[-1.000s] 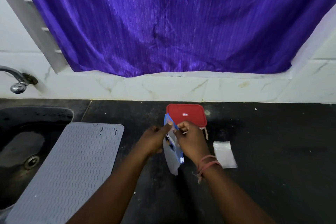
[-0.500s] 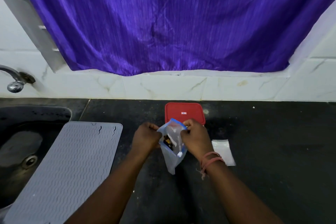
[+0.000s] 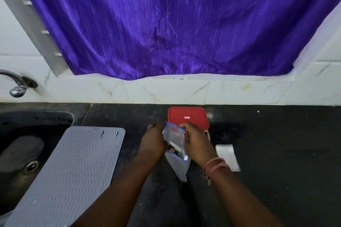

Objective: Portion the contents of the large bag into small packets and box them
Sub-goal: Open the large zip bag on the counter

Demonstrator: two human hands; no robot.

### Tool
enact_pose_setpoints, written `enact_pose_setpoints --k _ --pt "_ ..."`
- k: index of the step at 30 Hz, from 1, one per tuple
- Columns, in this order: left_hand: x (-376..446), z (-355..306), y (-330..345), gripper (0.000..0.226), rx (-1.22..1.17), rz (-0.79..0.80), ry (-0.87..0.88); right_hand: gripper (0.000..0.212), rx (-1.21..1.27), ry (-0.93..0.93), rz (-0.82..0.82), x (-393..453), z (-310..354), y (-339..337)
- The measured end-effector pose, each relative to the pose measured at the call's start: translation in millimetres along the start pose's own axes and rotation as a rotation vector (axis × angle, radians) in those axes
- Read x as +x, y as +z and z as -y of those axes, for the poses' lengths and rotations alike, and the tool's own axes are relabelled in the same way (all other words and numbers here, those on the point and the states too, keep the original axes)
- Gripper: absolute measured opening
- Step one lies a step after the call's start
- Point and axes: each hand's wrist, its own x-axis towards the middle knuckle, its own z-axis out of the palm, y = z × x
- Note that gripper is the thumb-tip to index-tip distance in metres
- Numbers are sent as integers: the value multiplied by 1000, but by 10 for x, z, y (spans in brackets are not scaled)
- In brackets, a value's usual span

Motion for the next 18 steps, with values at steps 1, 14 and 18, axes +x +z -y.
enact_pose_setpoints --k 1,14,18 --pt "-17 6 -28 58 27 -18 2 38 -16 25 -34 27 -43 -46" --pt "-82 -25 120 47 -54 -67 38 48 -102 197 63 29 -10 -1" --pt "-63 18 145 45 -75 -92 26 42 -124 200 43 -14 -21 -74"
